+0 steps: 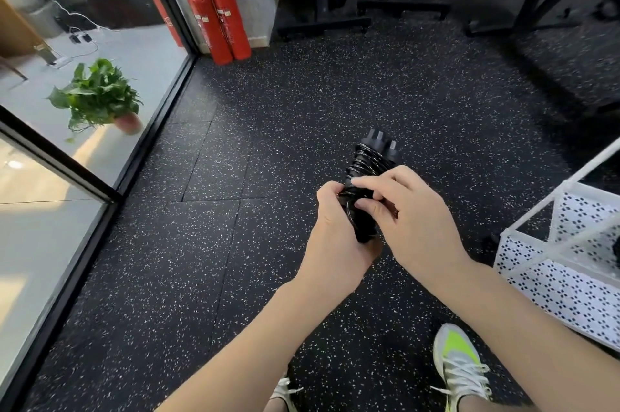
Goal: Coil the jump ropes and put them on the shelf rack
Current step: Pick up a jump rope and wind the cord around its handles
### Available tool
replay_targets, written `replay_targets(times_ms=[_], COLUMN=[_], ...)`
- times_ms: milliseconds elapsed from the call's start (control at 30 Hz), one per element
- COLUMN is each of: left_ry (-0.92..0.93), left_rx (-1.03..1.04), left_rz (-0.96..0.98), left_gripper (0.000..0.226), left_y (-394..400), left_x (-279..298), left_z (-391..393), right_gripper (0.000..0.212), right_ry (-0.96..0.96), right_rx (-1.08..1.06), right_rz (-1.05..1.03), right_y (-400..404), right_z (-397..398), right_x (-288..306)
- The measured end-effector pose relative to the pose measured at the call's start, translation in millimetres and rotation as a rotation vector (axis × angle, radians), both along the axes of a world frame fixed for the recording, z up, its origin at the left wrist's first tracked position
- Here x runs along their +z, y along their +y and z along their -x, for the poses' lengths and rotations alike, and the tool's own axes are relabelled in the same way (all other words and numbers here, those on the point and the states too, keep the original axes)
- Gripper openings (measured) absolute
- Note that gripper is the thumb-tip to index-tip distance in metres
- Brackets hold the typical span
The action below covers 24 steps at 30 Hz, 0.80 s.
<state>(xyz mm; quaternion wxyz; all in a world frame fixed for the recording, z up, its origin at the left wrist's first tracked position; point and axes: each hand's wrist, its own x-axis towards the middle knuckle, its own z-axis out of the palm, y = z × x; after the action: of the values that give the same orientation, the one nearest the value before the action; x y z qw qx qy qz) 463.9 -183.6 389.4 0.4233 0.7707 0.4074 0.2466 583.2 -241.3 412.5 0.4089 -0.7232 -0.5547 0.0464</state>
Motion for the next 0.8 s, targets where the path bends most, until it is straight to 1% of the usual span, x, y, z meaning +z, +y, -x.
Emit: replay_targets(times_ms=[67, 133, 200, 267, 367, 400, 500, 567, 633, 800], left_ry=[-0.004, -0.022, 0.006, -0.037, -0.04, -0.07, -0.196, -0.295, -0.405, -0.452], left_rx=[-0.012, -0.023, -0.027, -0.046, -0.082, -0.111, -0.222, -0.247, -0.215, -0.172], left_rz=[-0.055, -0.093, -0.043, -0.007, 0.013, 0.066, 0.31, 0.468, 0.59, 0.618], left_gripper=[0.072, 0.076, 0.073, 0.071, 0.069, 0.069, 0.068, 0.056, 0.041, 0.023], left_y=[-1.0, 1.1, 2.2, 3.9, 2.9, 2.9, 6.6, 9.3, 11.5, 12.0], left_x=[-4.6, -12.3, -13.9, -16.3, -10.6, -7.4, 1.2, 4.5, 4.2, 4.5], left_z=[-0.8, -1.1, -0.8, 0.9, 2.4, 2.6, 4.8, 5.8, 4.9, -0.4], right_gripper=[0.018, 0.011, 0.011, 0.013, 0.014, 0.014, 0.016, 0.016, 0.016, 0.024], right_ry=[0.048, 0.077, 0.025, -0.005, 0.082, 0.092, 0.092, 0.112, 0.125, 0.116], right_rx=[-0.037, -0.076, -0.098, -0.06, 0.001, 0.006, 0.003, -0.002, 0.001, 0.001], right_rz=[-0.001, 0.065, 0.175, 0.208, 0.199, 0.197, 0.178, 0.162, 0.146, 0.122], right_y=[1.0, 1.3, 1.7, 2.6, 3.2, 2.9, 1.1, -0.4, -2.1, -2.8], right_z=[0.8, 1.5, 0.0, -2.8, -9.9, -11.7, -17.5, -20.4, -20.8, -15.9], right_x=[0.0, 2.0, 4.7, 7.2, 8.5, 7.7, 6.0, 7.1, 8.9, 9.5])
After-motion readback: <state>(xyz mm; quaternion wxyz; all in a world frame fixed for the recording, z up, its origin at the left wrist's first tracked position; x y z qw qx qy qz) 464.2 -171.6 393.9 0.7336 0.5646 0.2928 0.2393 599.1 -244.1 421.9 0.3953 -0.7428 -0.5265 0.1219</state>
